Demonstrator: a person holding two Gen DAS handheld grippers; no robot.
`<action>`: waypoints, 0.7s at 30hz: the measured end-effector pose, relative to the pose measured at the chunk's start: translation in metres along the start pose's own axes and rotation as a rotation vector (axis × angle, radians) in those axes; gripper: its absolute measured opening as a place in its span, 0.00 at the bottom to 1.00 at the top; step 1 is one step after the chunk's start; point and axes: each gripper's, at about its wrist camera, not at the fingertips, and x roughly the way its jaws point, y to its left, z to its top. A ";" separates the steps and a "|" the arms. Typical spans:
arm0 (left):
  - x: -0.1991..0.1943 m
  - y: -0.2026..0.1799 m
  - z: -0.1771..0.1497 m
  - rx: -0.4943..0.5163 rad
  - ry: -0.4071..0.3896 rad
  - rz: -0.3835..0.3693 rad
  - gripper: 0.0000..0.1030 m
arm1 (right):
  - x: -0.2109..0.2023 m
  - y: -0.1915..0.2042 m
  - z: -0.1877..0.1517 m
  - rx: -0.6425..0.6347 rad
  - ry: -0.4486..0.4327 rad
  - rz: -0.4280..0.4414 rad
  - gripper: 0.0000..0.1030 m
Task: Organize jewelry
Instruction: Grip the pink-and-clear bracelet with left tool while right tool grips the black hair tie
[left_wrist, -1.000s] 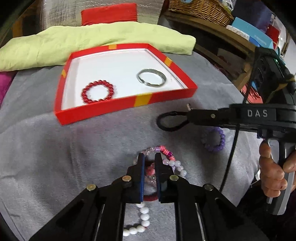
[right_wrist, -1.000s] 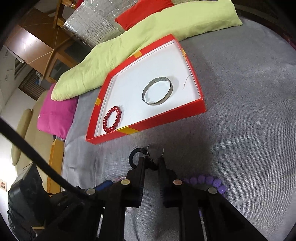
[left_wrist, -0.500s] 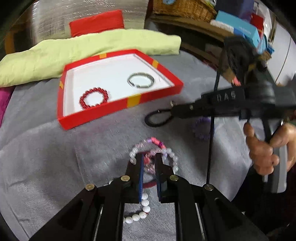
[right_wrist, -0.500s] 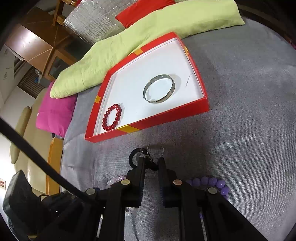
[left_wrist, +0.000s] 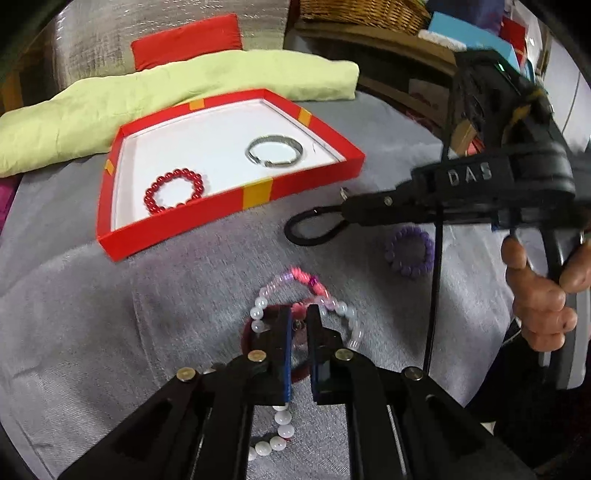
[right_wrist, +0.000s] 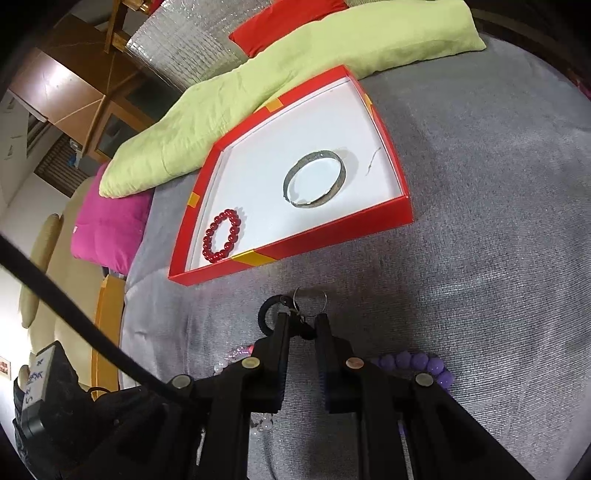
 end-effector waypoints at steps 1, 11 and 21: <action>-0.003 0.002 0.002 -0.011 -0.016 -0.003 0.05 | -0.002 0.000 0.000 -0.001 -0.010 0.007 0.14; -0.026 0.007 0.007 -0.005 -0.080 -0.058 0.05 | -0.010 0.001 0.003 -0.004 -0.040 0.023 0.14; 0.005 -0.007 -0.002 0.064 0.015 0.002 0.21 | -0.004 0.002 0.003 -0.002 -0.026 0.019 0.14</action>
